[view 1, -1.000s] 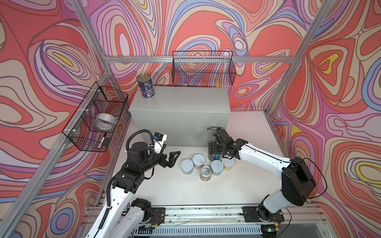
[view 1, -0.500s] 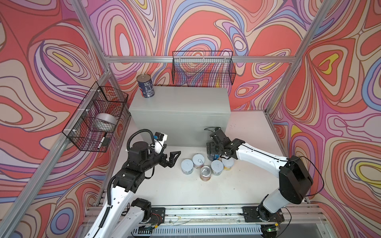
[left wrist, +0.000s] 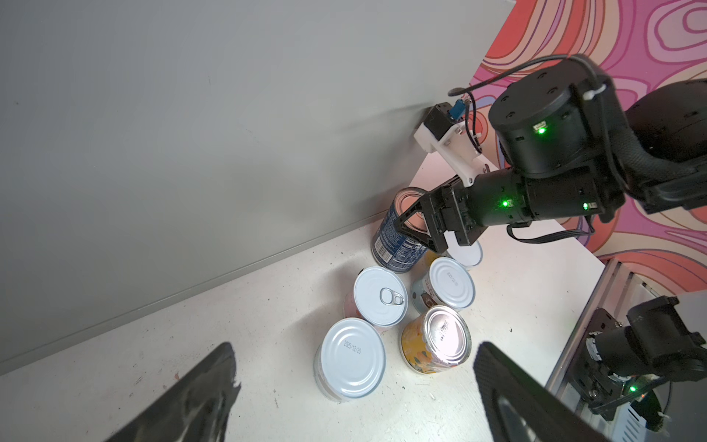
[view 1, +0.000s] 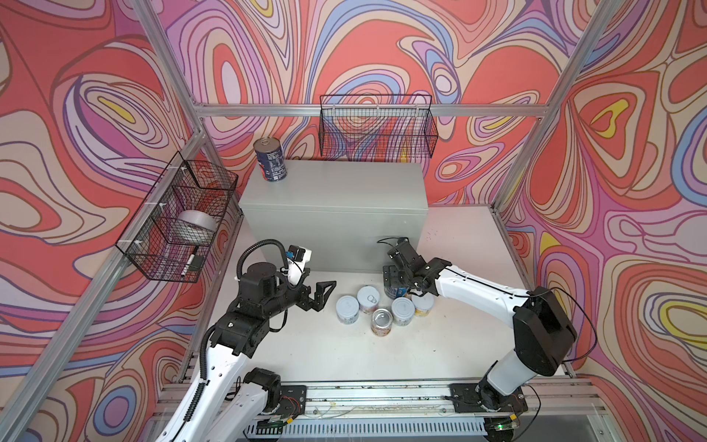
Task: Place and organize the canned foods onto the counter
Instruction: 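Lower the right gripper onto the blue-labelled soup can while left withdraws, then lift the soup can with the right gripper while the left gripper reaches toward it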
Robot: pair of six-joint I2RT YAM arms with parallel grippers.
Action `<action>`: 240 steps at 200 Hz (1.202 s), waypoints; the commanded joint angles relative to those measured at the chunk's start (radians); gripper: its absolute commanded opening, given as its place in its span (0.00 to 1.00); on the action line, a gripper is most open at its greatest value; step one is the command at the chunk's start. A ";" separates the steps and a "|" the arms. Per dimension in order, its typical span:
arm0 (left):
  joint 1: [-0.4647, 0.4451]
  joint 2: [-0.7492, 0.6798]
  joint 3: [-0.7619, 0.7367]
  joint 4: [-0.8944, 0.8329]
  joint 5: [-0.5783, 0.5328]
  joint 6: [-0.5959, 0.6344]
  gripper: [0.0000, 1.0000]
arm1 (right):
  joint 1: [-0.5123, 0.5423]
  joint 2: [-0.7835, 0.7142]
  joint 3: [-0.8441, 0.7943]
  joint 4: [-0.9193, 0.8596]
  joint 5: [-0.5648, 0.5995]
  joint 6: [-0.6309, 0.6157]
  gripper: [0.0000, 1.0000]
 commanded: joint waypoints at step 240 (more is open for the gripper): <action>-0.212 0.163 0.083 -0.036 -0.015 0.080 1.00 | -0.024 -0.298 -0.038 -0.002 -0.104 0.092 0.70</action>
